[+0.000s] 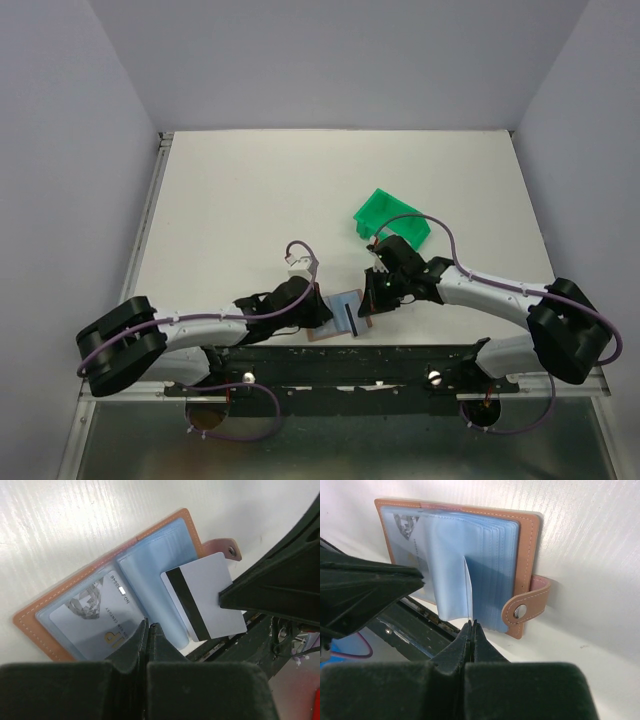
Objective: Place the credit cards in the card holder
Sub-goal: Insert the credit card into the card holder.
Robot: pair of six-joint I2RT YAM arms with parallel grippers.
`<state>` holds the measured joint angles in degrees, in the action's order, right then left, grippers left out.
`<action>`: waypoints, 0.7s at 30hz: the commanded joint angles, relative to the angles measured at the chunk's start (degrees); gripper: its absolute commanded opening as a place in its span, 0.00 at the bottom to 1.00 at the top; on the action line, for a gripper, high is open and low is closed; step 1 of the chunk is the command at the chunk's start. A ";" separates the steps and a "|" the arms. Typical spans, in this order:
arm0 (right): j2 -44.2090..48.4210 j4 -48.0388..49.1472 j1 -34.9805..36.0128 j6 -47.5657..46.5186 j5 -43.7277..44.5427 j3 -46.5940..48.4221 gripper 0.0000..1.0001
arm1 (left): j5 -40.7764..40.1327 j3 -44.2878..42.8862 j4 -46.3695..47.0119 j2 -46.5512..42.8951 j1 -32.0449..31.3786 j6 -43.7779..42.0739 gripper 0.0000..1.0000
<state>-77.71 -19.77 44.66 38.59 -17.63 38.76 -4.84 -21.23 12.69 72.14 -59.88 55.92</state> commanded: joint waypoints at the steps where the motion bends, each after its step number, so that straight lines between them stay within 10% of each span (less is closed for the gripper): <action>1: -1.13 0.17 0.25 0.00 -0.13 -1.41 0.00 | -4.56 -3.81 -7.06 -5.95 -0.77 -1.69 0.00; 21: -0.07 0.26 0.25 0.08 0.66 -2.02 0.00 | -6.58 -6.28 -10.84 4.76 -2.35 1.30 0.00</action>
<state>-77.73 -18.98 44.66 38.96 -17.67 38.22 -8.34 -28.34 5.85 77.89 -61.95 55.88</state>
